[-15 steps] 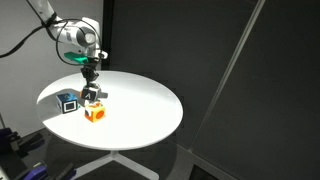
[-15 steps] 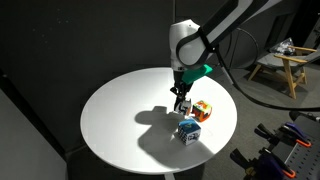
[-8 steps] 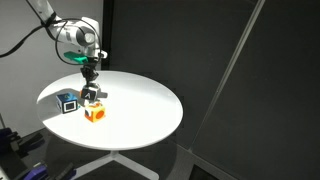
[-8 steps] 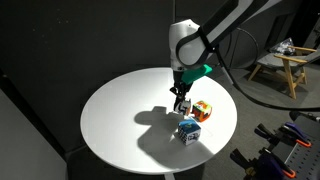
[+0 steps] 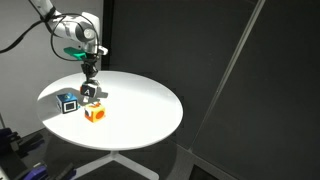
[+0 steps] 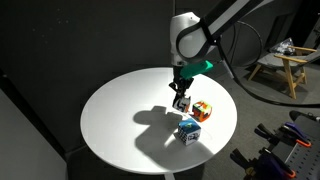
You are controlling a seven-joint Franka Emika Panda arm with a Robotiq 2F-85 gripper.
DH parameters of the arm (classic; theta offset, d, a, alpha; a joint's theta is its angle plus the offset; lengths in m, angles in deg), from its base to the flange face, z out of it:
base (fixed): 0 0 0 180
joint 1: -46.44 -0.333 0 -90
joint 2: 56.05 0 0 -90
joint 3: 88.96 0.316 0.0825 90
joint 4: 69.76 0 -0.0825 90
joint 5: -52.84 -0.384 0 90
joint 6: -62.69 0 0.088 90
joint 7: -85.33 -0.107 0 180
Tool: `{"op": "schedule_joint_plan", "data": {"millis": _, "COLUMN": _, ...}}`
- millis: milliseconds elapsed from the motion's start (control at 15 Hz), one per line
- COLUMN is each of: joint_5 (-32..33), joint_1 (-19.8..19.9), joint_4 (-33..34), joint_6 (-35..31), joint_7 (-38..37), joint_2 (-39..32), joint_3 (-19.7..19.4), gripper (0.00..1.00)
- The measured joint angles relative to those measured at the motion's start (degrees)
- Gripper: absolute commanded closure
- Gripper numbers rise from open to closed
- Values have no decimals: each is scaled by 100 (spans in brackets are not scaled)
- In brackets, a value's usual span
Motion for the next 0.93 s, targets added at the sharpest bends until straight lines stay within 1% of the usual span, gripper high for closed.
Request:
{"op": "schedule_joint_plan", "data": {"millis": 333, "joint_5": -354, "joint_1": 168, "joint_4": -170, "joint_6": 209, "joint_7": -199, "joint_2": 272, "joint_3": -15, "gripper": 96}}
{"op": "schedule_joint_plan", "data": {"millis": 933, "joint_5": -390, "joint_1": 462, "joint_4": -769, "joint_6": 329, "joint_7": -397, "joint_2": 810, "joint_3": -169, "gripper": 96}}
